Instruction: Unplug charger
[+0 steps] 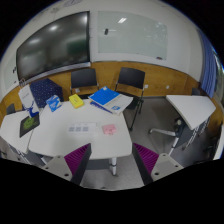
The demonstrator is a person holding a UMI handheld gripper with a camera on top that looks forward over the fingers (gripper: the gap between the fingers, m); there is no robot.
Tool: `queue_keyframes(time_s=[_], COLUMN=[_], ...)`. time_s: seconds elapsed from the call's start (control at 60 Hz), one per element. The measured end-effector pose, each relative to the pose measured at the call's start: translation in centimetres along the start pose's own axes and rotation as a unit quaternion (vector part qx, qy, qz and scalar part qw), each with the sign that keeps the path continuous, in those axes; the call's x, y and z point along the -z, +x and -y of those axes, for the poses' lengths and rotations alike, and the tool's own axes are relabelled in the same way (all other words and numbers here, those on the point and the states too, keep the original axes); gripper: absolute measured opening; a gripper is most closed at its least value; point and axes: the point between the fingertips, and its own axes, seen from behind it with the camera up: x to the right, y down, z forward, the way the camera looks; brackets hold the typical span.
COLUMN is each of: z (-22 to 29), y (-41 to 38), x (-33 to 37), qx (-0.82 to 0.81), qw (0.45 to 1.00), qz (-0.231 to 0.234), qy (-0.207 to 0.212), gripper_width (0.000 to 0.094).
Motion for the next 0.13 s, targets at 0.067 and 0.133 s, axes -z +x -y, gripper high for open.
queue_keyframes(time_s=[0.067, 0.133], z=[0.37, 0.5], y=[0.32, -0.21], x=[-0.07, -0.22], qx=[0.007, 0.009], qw=[1.0, 1.0], qz=[-0.005, 0.0], qy=[0.004, 0.006], gripper_width=[0.0855, 0.0857])
